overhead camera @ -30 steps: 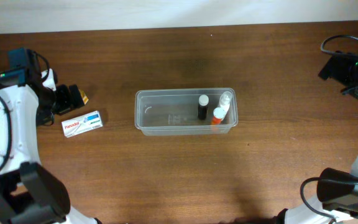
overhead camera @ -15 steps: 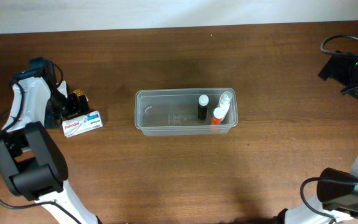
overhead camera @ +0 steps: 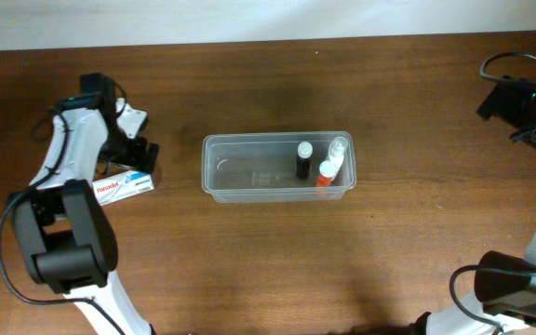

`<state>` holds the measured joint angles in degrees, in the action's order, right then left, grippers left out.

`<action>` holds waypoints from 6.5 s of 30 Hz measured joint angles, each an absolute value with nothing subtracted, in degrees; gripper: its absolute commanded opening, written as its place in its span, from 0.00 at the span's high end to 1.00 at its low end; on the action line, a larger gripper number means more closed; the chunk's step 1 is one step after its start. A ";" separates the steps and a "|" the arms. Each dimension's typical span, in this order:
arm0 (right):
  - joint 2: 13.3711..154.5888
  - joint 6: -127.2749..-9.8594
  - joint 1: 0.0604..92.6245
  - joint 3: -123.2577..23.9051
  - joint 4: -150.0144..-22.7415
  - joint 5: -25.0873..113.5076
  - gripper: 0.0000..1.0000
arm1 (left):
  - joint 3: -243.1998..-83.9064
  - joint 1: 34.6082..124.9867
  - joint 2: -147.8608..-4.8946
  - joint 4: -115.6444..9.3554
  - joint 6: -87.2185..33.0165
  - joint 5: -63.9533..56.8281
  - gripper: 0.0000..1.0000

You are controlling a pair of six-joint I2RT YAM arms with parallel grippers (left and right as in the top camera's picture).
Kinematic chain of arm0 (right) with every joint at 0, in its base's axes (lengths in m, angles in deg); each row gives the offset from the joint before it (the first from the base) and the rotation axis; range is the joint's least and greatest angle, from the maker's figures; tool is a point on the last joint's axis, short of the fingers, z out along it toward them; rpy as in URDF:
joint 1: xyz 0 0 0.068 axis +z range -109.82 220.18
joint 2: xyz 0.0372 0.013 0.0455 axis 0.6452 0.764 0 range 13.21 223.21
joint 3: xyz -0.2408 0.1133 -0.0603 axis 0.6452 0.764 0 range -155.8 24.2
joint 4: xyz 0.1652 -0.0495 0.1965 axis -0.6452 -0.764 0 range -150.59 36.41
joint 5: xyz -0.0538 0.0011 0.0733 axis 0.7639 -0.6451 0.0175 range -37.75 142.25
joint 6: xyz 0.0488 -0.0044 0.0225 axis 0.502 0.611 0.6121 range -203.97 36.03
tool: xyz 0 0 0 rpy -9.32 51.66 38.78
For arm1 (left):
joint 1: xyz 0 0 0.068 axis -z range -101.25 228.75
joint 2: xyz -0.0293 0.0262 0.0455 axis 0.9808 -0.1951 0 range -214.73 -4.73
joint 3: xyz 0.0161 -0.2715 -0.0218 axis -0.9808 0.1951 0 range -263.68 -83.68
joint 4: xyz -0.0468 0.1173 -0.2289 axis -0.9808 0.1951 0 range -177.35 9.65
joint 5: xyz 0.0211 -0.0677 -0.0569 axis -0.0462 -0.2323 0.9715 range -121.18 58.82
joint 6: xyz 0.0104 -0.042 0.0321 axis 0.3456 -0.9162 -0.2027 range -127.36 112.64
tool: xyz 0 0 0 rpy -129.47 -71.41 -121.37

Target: Pack container

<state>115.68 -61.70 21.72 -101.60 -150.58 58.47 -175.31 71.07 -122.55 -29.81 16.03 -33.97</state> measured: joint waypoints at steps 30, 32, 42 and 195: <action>115.68 -61.66 21.72 -101.60 -150.58 58.47 0.02 | -175.31 70.37 -122.55 -18.56 32.51 -41.16 0.00; 115.68 -61.70 21.72 -101.60 -150.58 58.47 0.02 | -175.31 69.82 -122.55 -19.06 34.50 -41.03 0.00; 115.68 -61.66 21.72 -101.60 -150.58 58.47 0.02 | -175.31 69.30 -122.55 -24.41 41.13 -40.52 0.01; 115.68 -61.66 21.72 -101.60 -150.58 58.47 0.02 | -165.10 74.50 -123.91 -28.33 -3.11 -28.11 0.52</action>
<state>115.68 -61.66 21.72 -101.60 -150.58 58.47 -165.10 74.50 -123.91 -28.33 -3.11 -28.11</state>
